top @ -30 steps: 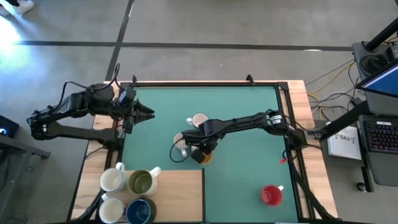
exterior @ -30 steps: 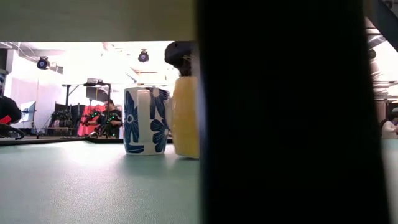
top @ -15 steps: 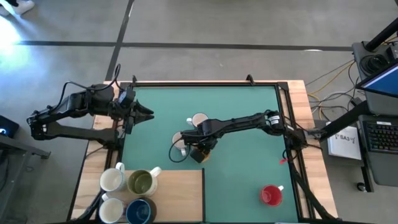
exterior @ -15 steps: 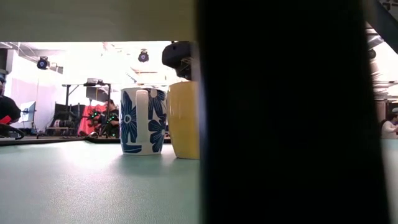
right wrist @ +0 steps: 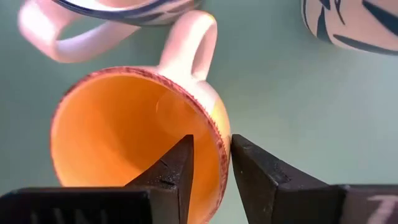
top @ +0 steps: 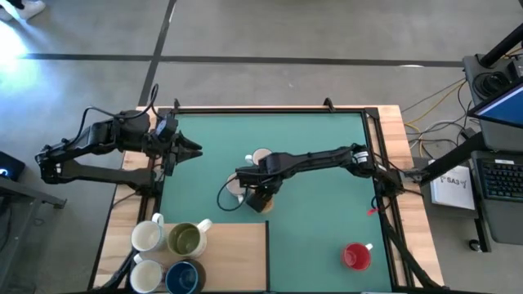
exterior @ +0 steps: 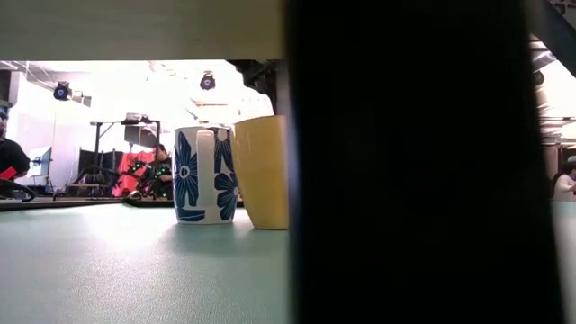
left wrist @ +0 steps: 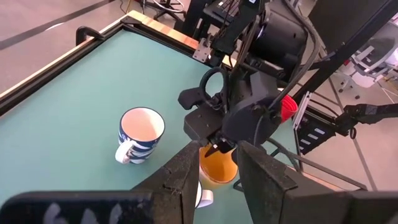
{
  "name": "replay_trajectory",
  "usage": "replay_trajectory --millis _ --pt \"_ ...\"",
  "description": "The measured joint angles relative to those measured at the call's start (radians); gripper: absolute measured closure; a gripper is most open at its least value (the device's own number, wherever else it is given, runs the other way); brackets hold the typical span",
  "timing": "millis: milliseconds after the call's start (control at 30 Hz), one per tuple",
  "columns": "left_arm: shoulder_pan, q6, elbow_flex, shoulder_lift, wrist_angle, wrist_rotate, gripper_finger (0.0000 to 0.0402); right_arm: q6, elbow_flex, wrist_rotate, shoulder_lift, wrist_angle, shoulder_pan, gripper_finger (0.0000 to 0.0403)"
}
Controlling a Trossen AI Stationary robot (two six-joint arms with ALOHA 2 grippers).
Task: Place coffee mugs
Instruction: Move the yellow mug to the center of the table, then move the red mug to the center of the table
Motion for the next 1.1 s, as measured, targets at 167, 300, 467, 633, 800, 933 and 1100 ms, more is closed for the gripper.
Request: replay_trajectory --millis 167,300,467,633,800,933,1100 --pt "0.0 0.0 0.0 0.0 0.0 0.0 0.031 -0.002 0.03 0.007 0.0 -0.038 -0.002 0.0304" --pt "0.0 0.0 0.0 0.0 0.0 0.0 0.031 -0.002 0.054 0.009 0.0 -0.072 -0.003 0.0303" --pt "0.0 0.0 0.0 0.0 0.0 0.0 0.031 0.0 0.085 0.01 0.0 -0.11 -0.004 0.0309" --pt "0.0 0.0 0.0 0.0 0.0 0.0 0.031 0.012 0.135 0.036 0.0 -0.184 -0.006 0.0316" --pt "0.0 0.0 0.0 0.0 0.0 0.0 0.031 0.011 0.199 0.062 -0.002 -0.266 -0.006 0.0321" --pt "0.0 0.0 0.0 0.0 0.0 0.0 0.031 0.012 0.241 0.062 -0.003 -0.329 -0.004 0.0321" --pt "0.0 0.001 0.0 0.0 -0.001 0.0 0.031 0.049 0.247 0.058 -0.038 -0.332 0.017 0.0321"
